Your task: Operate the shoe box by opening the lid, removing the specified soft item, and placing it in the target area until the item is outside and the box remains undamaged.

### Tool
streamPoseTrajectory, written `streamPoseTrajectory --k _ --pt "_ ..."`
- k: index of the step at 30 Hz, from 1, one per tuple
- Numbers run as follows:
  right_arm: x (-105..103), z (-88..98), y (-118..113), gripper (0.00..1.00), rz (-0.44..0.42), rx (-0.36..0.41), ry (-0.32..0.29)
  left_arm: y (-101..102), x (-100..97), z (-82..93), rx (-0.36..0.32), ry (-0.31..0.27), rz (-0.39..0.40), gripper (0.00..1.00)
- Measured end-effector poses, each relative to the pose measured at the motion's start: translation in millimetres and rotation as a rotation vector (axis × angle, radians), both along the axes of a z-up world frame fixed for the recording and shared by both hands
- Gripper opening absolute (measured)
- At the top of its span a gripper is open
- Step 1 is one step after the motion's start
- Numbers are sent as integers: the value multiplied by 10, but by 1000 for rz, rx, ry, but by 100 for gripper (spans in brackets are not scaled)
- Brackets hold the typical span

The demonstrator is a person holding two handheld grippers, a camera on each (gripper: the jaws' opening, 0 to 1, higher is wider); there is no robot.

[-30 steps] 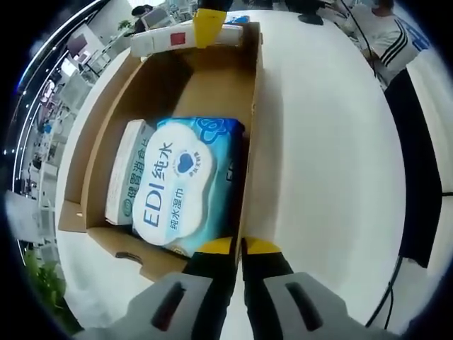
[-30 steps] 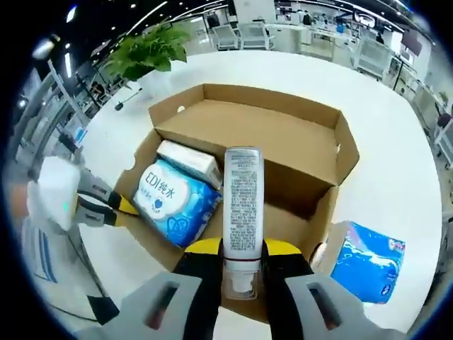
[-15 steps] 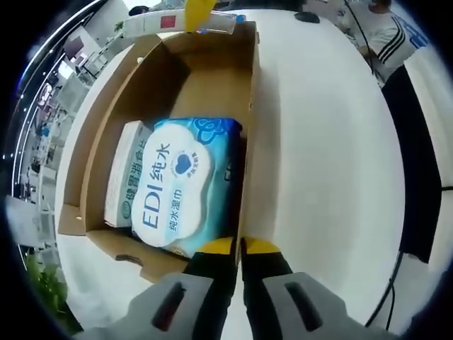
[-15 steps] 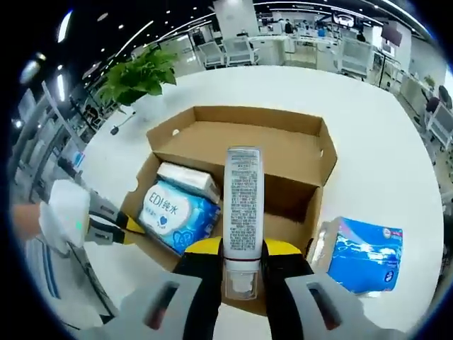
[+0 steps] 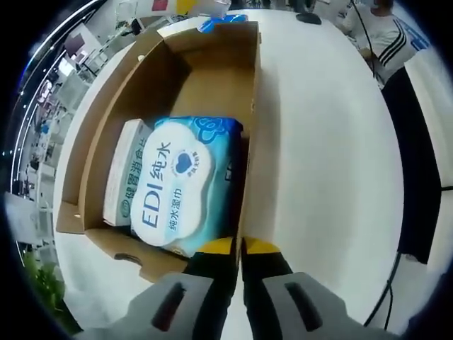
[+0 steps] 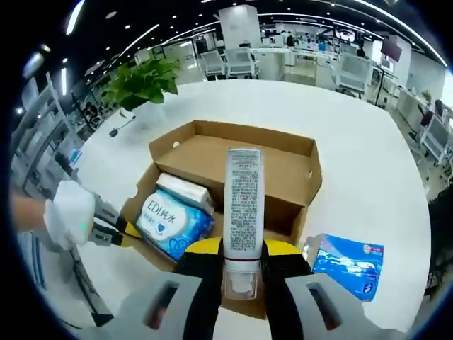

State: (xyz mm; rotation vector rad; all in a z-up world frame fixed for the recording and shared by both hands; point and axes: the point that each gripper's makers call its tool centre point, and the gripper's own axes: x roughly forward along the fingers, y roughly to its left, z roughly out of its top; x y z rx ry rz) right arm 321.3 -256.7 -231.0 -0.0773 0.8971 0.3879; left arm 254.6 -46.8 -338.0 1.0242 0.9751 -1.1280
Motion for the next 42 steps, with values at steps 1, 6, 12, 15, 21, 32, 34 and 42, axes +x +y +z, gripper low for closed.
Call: streamPoseTrajectory --k 1,6,12,15,21,32,34,42 --pt "2 16 -30 18 -2 -1 -3 2 1 -1 0 1 1 2" --pt "2 89 -208 18 -37 7 -14 4 -2 -4 3 -7 -4 2" --pt "-22 184 -485 18 -100 31 -15 5 -9 3 10 -20 -4 2" --pt "-22 239 -559 18 -110 32 -25 6 -3 -3 12 -14 -10 2" --pt "-46 369 -741 18 -131 15 -50 3 2 -3 13 -3 -22 1" --pt "-116 428 -1190 18 -138 -58 -42 9 -5 -7 12 1 -7 1" --pt "-121 466 -1277 18 -154 -59 -43 8 -5 -6 11 0 -10 1" --pt "-137 594 -1542 18 -190 -73 -57 4 4 -6 10 5 5 2"
